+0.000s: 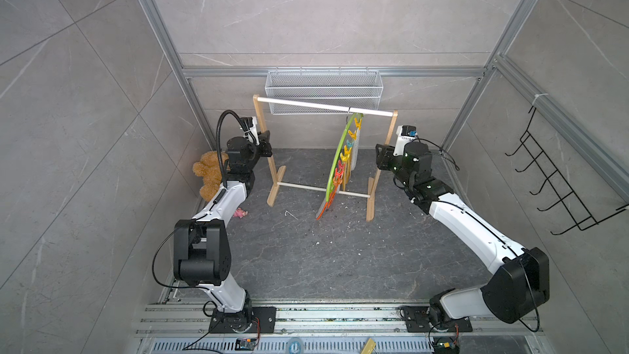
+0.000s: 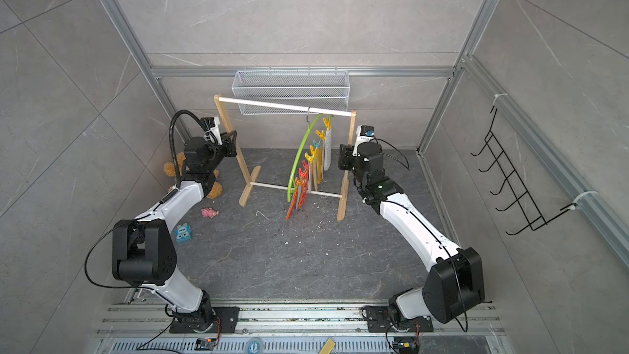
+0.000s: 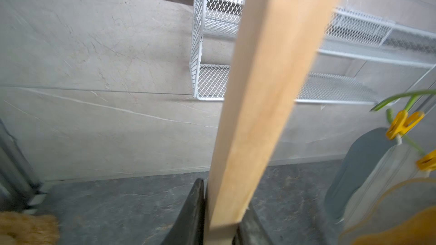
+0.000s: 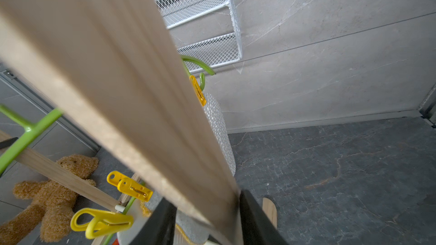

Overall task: Take the shoe insoles off the hanger
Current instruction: Adjust the clothesline at the center of the board.

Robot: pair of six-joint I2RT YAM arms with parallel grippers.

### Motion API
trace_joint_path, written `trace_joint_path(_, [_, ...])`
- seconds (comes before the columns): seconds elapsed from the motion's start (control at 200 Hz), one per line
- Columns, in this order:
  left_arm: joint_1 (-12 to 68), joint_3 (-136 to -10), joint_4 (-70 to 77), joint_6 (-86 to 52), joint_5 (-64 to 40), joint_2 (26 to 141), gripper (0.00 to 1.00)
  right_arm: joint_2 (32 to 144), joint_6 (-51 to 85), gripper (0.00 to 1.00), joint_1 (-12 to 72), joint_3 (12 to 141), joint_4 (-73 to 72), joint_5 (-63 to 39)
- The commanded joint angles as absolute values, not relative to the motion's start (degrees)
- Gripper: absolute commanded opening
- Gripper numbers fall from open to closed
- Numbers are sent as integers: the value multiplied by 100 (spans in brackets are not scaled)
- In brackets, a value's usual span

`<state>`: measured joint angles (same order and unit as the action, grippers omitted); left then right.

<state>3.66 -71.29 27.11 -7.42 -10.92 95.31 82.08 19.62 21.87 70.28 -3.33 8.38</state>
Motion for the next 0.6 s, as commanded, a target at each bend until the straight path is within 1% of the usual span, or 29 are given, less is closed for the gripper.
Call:
trace_joint_path(0.0, [387, -7295, 2908, -898, -1099, 9368, 13, 8202, 1922, 40, 2232, 7185, -457, 972])
trace_joint_path(0.185, [452, -7147, 2892, -953, -1088, 9123, 5, 8126, 1833, 31, 2229, 7203, -471, 1032])
trace_joint_path(0.33, [516, -6963, 2822, -1000, -978, 8842, 0, 8125, 1742, 30, 2223, 7284, -368, 1071])
trace_joint_path(0.599, [682, -6407, 2604, -1057, -595, 8111, 0, 8146, 1412, 30, 2211, 7427, -172, 1158])
